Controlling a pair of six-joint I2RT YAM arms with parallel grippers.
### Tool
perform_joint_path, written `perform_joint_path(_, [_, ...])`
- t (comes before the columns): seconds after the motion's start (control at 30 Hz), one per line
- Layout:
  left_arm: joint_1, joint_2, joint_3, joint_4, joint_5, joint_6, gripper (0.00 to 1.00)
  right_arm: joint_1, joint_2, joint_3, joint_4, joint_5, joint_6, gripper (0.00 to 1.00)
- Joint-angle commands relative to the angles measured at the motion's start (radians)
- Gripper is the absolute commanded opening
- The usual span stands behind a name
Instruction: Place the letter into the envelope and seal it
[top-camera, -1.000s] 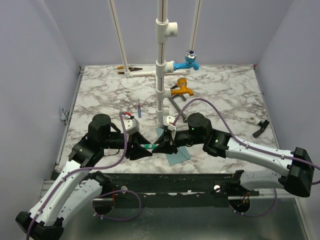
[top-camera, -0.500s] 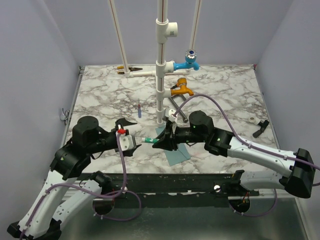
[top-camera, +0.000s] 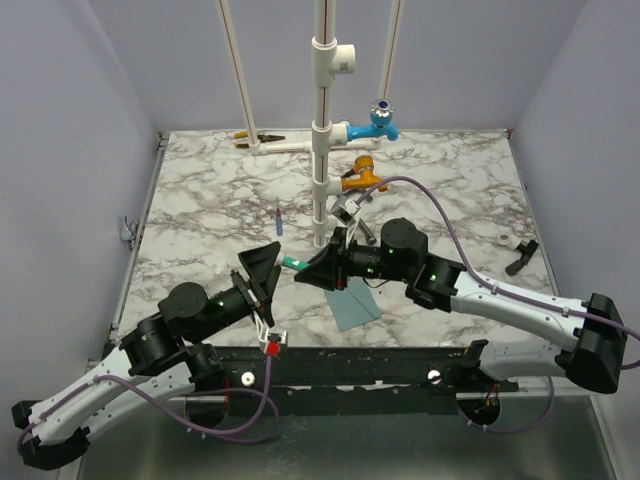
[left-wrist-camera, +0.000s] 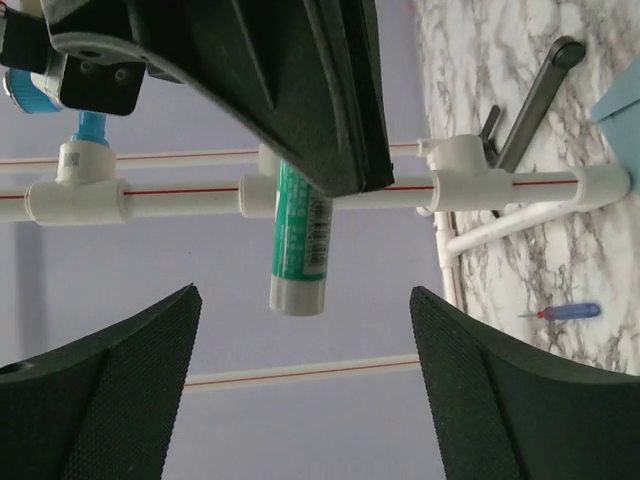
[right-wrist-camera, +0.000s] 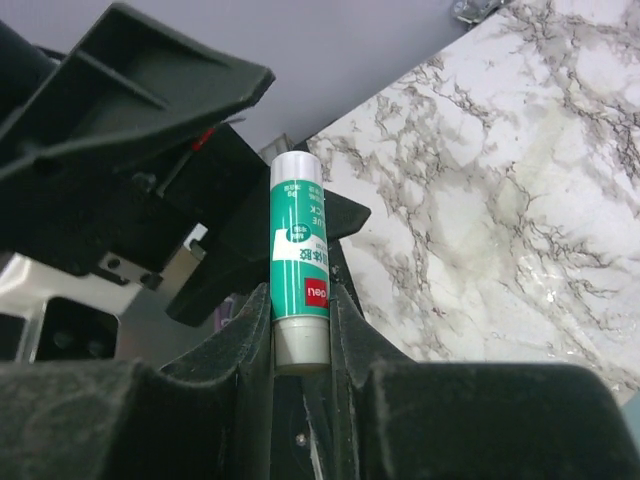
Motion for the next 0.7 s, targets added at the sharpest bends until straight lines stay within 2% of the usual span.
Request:
perform_joint_path(0.0, [-0.084, 0.025, -0.035, 0.205, -0.243, 0.161, 0.75, 0.0, 0.044, 0.042, 0.073, 0.031, 0.076, 0.01])
perform_joint_path(0.13, [-0.109, 0.042, -0.028, 0.225, -0.309, 0.124, 0.56, 0.0, 0.031, 0.032, 0.07, 0.061, 0.07, 0.01])
perform_joint_path(0.3, [-0.114, 0.008, -0.063, 0.223, -0.296, 0.156, 0.46, 0.0, 0.017, 0.031, 0.057, 0.07, 0.062, 0.01])
perform_joint_path(0.57, [-0.142, 0.002, -0.083, 0.224, -0.274, 0.222, 0.49, 0.001, 0.04, 0.047, 0.054, 0.052, 0.057, 0.01])
perform_joint_path(0.67, [-0.151, 0.003, -0.087, 0.223, -0.274, 0.229, 0.46, 0.0, 0.044, 0.049, 0.056, 0.052, 0.056, 0.01])
